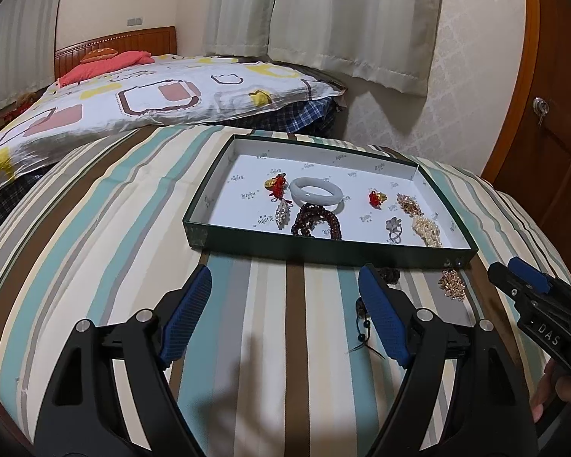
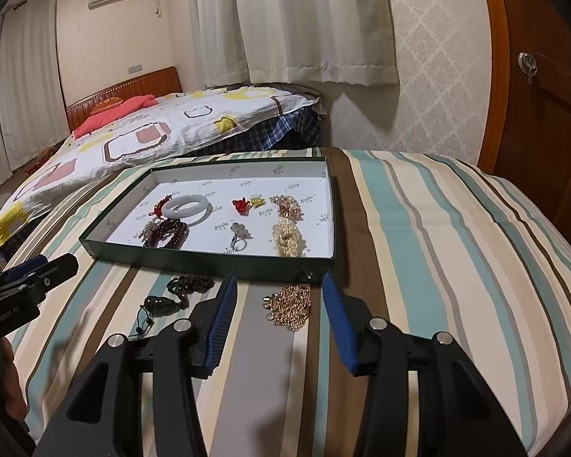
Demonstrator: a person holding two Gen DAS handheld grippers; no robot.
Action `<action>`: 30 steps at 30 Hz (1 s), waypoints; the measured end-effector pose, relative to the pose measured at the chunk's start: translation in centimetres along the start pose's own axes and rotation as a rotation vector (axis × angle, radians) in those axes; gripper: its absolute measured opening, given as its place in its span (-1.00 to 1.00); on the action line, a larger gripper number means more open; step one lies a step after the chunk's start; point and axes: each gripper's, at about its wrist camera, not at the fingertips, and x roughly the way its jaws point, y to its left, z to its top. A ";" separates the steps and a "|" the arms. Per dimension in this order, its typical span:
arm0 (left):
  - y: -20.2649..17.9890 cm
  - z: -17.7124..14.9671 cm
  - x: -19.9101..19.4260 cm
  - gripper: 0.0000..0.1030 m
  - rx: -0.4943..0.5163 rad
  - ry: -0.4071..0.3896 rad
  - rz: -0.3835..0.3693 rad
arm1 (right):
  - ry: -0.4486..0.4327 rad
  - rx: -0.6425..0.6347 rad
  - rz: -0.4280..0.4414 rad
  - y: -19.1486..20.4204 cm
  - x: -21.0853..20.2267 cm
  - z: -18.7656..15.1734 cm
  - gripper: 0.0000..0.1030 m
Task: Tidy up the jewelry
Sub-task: 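Move both tools back to the black bead pendant and gold chain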
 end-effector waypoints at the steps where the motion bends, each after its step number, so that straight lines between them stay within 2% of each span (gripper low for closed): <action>1: 0.0 -0.1 0.0 0.52 0.001 0.002 -0.001 | 0.004 0.000 0.000 0.0 0.1 -0.1 -0.09; 14: -0.1 -0.6 1.6 0.52 0.002 0.035 0.000 | 0.068 -0.002 -0.006 0.0 2.3 -0.4 -0.09; 30: -0.2 -0.9 4.1 0.52 -0.002 0.094 -0.008 | 0.208 -0.004 -0.029 -0.6 6.5 -0.2 -0.09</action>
